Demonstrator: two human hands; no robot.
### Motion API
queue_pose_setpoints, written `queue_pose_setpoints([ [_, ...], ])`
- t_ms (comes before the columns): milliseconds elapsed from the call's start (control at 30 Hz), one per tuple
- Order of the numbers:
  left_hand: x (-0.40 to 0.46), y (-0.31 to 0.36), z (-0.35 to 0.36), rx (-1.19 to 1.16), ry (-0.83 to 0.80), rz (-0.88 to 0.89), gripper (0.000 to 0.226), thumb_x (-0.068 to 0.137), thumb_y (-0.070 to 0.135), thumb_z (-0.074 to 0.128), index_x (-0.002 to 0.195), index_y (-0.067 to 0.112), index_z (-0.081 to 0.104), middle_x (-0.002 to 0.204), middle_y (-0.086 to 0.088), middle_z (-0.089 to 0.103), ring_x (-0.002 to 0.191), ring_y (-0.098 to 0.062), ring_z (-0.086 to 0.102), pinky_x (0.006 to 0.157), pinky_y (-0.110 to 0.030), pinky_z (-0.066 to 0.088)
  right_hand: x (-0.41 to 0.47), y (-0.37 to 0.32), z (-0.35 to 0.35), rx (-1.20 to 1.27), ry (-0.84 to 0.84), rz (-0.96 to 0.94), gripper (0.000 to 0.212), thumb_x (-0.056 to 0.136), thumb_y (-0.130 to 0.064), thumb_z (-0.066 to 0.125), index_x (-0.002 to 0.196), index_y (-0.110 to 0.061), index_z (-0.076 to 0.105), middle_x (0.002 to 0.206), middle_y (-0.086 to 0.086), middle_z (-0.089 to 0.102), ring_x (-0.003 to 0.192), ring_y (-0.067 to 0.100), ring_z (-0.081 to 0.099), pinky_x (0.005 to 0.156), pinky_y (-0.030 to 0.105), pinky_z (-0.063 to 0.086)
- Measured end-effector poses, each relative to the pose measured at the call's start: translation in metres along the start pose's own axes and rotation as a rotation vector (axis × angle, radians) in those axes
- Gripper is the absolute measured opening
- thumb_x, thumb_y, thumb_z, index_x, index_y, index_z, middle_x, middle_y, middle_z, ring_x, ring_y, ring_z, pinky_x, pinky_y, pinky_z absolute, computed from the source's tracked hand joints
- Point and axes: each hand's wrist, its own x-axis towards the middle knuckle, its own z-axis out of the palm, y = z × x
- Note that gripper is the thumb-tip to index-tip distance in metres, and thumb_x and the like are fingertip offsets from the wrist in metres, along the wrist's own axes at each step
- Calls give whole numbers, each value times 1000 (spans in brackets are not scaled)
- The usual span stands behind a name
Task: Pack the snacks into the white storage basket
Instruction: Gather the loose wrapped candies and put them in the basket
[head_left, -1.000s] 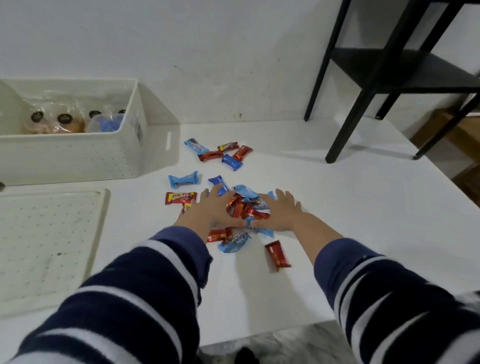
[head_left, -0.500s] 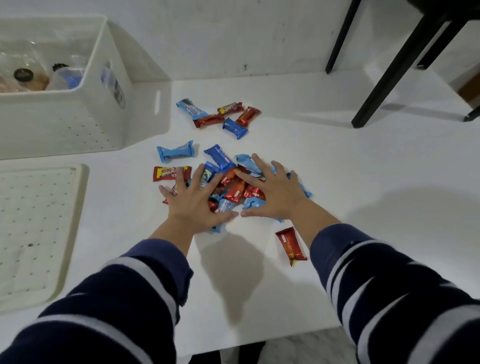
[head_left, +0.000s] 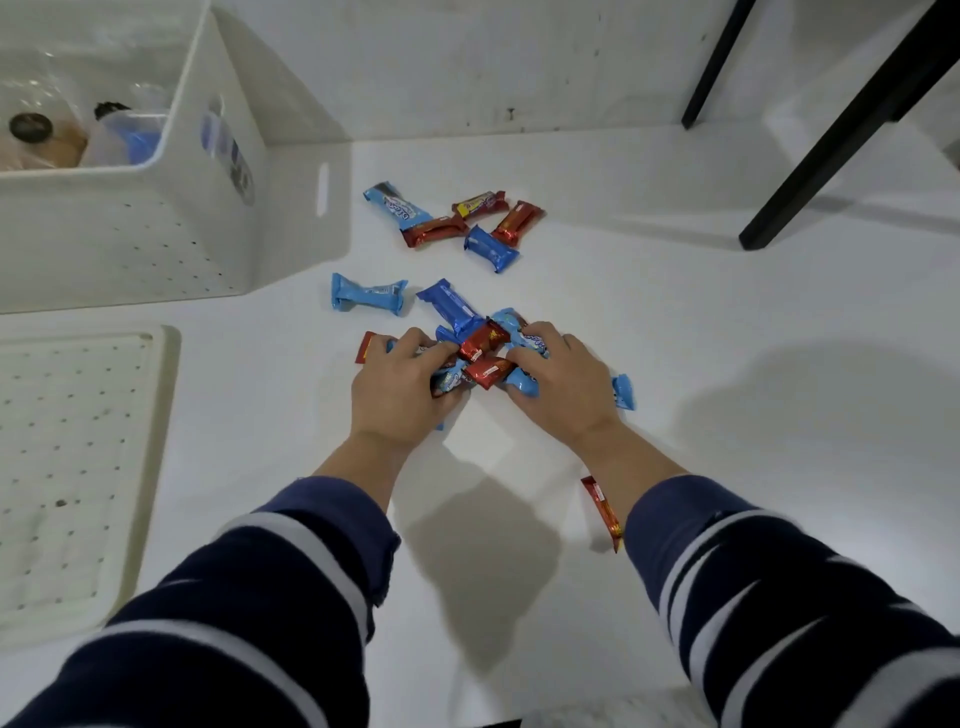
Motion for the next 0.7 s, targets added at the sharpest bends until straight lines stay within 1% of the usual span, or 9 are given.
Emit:
queue_pose_setpoints([
  [100,3,-1,-2,-24,-10,-38,47,73,50,75,114,29,67,102,3,62,88,-27,52,60,-31,45,1,0,1,49,15,45,31,64,-32,85,88,-18,70,105,8,66,74,27,64,47,30,52],
  [167,4,1,-6,-30,-25,-68,47,74,48,75,116,28,66,103,3,61,89,-26,51,62,-31,43,-1,0,-1,83,15,78,30,66,-30,84,89,-18,70,104,8,65,76,27,64,49,32,54],
  [300,7,8,-24,-29,-81,-144,44,83,40,68,125,29,60,113,5,57,100,-25,48,73,-32,45,1,-2,-18,114,-15,150,25,76,-28,75,99,-21,69,110,3,62,85,26,62,63,34,54],
  [400,9,12,-42,-39,-63,-182,43,84,38,67,125,27,59,117,5,58,101,-25,48,76,-31,45,10,-5,-41,122,-19,199,24,82,-28,69,106,-23,67,116,0,59,93,22,60,71,32,51],
  [533,8,19,-73,-19,-56,-196,44,85,36,65,128,27,57,121,5,56,105,-25,49,78,-31,45,21,-13,-74,147,22,177,23,83,-28,67,105,-24,68,117,-2,58,93,22,59,69,31,50],
  [600,7,22,-92,-27,-6,-204,42,84,35,66,125,28,60,117,6,56,103,-23,49,73,-30,45,26,-21,-91,159,47,149,22,82,-29,67,103,-25,68,115,-4,59,91,21,58,66,30,49],
  [700,7,19,-126,-47,110,-217,39,81,32,69,119,27,64,108,6,57,97,-25,48,66,-31,45,40,-38,-119,176,109,78,21,79,-27,69,100,-24,69,112,-3,61,89,24,60,62,29,48],
])
